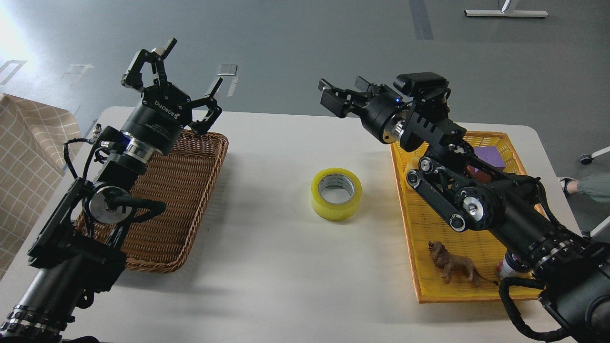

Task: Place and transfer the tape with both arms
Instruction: 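Withdraw the right arm up and away from the tape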

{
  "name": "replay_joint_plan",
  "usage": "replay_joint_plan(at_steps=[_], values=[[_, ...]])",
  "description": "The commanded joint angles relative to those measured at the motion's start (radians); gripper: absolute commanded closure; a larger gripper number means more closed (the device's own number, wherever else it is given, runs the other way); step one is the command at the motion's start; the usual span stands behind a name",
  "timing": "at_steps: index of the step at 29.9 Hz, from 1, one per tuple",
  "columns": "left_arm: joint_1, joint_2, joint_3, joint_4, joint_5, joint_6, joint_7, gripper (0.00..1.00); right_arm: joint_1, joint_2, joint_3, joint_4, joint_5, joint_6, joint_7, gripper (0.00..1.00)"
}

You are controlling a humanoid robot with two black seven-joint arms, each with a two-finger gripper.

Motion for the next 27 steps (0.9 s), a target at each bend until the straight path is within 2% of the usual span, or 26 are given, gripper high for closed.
replay_joint_plan(at_steps=[1,6,15,18,22,25,27], values=[[-0.006,0.012,-0.001,0.0,0.053,0.003,-0.009,0.02,0.007,0.0,0.096,0.089,0.086,0.009,-0.001,0.0],[-0.007,0.012,-0.002,-0.005,0.209,0.004,-0.034,0.02,-0.022,0.0,0.133,0.241,0.283,0.076,0.005,0.0],[-0.012,0.009,0.002,-0.034,0.324,0.053,-0.083,0.02,-0.129,-0.291,0.163,0.519,0.751,0.137,0.008,0.0],[-0.012,0.01,0.013,-0.037,0.341,0.066,-0.087,0.02,-0.185,-0.336,0.238,0.574,0.84,0.202,0.008,0.0],[-0.014,0.009,0.013,-0.043,0.401,0.073,-0.109,0.02,-0.31,-0.367,0.398,0.662,0.934,0.391,0.01,0.0],[-0.014,0.001,0.013,-0.043,0.499,0.087,-0.133,0.02,-0.379,-0.368,0.479,0.702,0.966,0.488,0.01,0.0],[-0.012,-0.004,0.013,-0.043,0.551,0.107,-0.148,0.02,-0.43,-0.368,0.536,0.709,0.989,0.488,0.01,0.0]])
